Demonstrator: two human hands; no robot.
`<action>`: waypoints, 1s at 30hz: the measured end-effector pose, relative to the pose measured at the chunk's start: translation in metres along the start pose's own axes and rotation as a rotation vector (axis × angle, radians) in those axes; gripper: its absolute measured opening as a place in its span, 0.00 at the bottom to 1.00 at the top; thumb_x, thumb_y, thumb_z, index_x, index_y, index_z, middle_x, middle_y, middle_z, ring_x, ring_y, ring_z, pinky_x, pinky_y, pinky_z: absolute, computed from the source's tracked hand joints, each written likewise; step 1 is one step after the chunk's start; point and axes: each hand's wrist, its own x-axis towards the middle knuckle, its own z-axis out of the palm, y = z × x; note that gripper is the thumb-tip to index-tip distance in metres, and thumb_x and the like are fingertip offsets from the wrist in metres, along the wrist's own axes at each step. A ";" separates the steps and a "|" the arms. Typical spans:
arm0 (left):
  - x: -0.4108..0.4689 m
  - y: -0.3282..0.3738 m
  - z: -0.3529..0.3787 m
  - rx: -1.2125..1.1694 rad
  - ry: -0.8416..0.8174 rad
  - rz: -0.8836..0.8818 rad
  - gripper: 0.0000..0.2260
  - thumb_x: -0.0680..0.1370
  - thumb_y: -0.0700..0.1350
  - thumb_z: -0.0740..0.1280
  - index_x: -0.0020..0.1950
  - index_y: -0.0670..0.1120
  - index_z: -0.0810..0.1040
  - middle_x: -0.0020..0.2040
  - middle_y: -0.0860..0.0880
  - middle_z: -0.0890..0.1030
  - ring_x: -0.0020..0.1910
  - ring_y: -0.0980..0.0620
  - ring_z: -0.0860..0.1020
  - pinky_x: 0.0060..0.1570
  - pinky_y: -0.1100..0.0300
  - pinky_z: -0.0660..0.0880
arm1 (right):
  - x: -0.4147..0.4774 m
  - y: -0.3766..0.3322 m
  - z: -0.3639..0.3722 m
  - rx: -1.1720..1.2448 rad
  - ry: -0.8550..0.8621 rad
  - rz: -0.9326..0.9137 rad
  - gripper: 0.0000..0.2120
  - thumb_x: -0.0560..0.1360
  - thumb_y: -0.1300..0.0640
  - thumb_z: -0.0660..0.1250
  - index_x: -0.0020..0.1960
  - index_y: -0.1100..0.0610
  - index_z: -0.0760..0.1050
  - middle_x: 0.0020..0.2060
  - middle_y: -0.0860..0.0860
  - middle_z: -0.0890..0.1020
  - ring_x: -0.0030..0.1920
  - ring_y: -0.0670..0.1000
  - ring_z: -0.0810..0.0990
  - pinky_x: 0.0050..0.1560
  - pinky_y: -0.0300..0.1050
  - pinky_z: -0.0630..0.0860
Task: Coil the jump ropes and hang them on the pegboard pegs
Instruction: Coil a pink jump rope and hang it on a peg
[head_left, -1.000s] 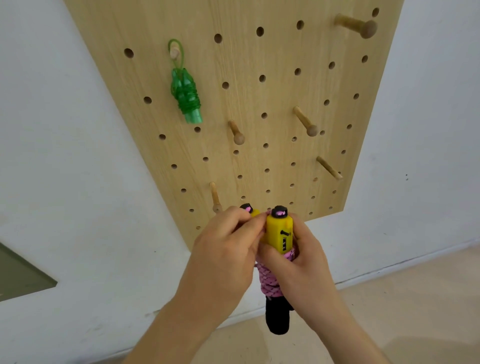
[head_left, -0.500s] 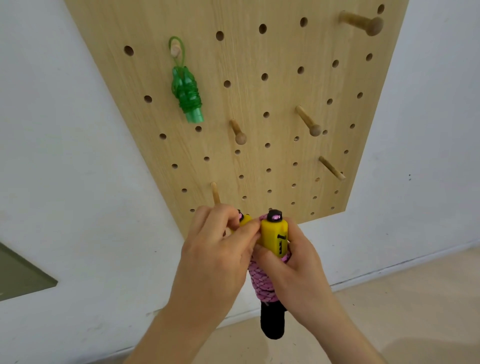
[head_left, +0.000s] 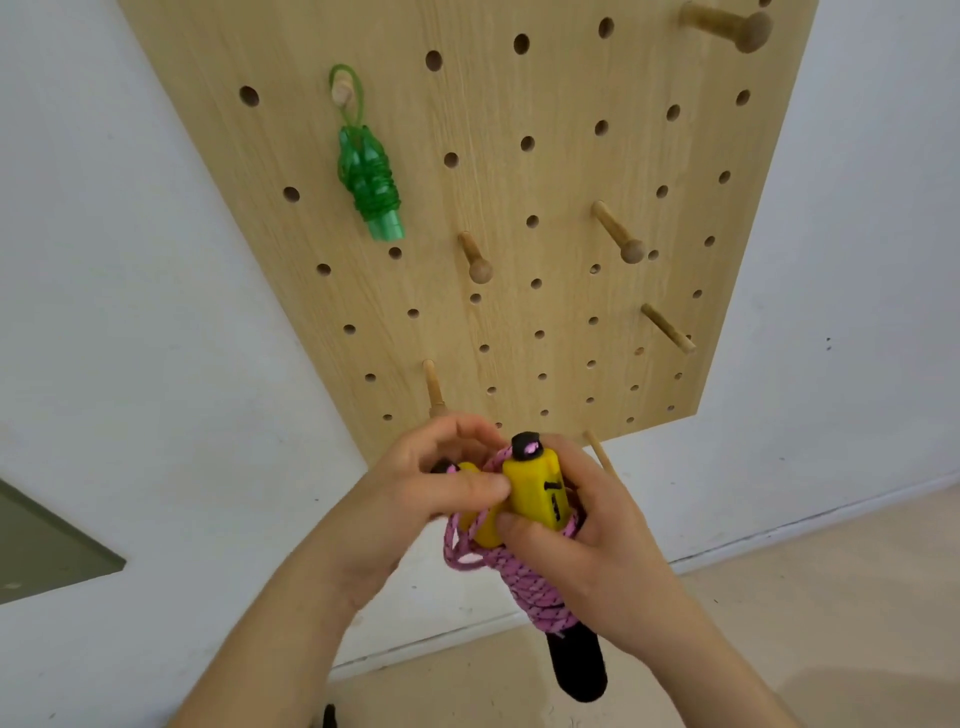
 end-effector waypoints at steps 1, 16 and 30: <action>0.002 -0.002 -0.003 -0.036 -0.069 -0.024 0.20 0.61 0.47 0.74 0.52 0.45 0.79 0.49 0.42 0.81 0.48 0.46 0.79 0.47 0.52 0.75 | 0.000 -0.001 -0.003 0.016 -0.048 0.006 0.13 0.71 0.62 0.70 0.51 0.48 0.78 0.39 0.50 0.82 0.38 0.52 0.79 0.40 0.46 0.77; 0.004 0.003 0.028 -0.067 0.195 -0.048 0.15 0.60 0.53 0.76 0.43 0.48 0.84 0.41 0.46 0.84 0.38 0.52 0.81 0.35 0.61 0.76 | 0.007 0.002 -0.021 0.123 -0.071 0.033 0.16 0.68 0.56 0.76 0.54 0.49 0.78 0.47 0.53 0.84 0.49 0.57 0.83 0.49 0.47 0.81; 0.007 0.002 0.001 -0.270 -0.225 -0.128 0.07 0.73 0.41 0.68 0.47 0.45 0.86 0.46 0.44 0.85 0.44 0.50 0.84 0.41 0.59 0.80 | 0.020 -0.014 -0.036 0.019 -0.248 -0.048 0.19 0.71 0.65 0.70 0.60 0.53 0.76 0.55 0.52 0.80 0.54 0.56 0.80 0.52 0.56 0.80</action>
